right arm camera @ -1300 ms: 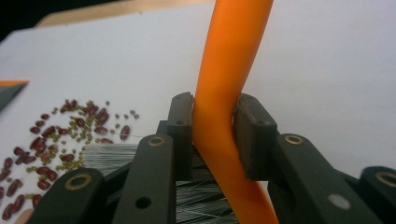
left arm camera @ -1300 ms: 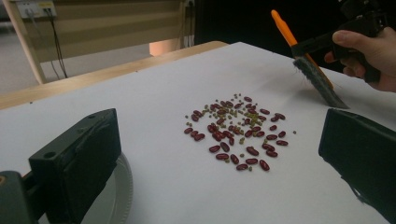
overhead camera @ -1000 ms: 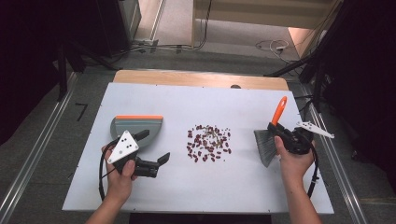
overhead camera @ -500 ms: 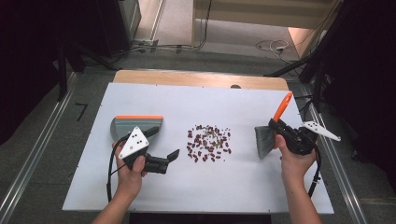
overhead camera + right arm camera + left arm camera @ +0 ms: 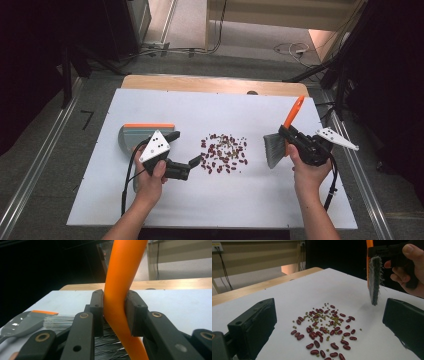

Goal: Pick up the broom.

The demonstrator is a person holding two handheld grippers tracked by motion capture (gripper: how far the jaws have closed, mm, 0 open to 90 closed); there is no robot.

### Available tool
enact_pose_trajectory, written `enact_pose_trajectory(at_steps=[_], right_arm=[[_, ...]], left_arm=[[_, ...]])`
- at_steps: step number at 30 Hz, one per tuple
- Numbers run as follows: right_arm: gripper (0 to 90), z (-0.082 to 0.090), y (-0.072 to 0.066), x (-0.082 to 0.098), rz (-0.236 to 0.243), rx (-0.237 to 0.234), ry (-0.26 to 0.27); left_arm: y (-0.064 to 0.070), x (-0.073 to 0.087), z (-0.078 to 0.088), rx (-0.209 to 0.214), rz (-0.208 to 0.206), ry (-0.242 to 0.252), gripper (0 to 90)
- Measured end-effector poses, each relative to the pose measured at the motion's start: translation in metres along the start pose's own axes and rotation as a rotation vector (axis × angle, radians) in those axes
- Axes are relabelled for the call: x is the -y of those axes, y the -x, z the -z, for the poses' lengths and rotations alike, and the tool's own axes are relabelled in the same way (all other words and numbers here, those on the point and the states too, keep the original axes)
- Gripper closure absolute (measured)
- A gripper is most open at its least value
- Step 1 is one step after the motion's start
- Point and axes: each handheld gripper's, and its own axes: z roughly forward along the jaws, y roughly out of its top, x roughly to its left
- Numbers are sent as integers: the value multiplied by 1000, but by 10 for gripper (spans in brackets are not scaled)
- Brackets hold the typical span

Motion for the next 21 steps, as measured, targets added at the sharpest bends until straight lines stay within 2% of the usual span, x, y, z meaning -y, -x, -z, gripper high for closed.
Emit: enact_pose_trajectory(at_steps=[7,12,19,21], right_arm=[[686,-7,-19,2,23,-40,-9],[686,-12,-34,3,27,-77,-9],[686,-19,-54,6,43,-123,-14],[686,-21,-61,7,49,-135,-17]], left_arm=[[2,-1,-8,15,10,2,0],[6,0,-14,38,14,-7,0],[11,0,-22,76,39,-4,6],[16,0,-26,90,47,-9,6]])
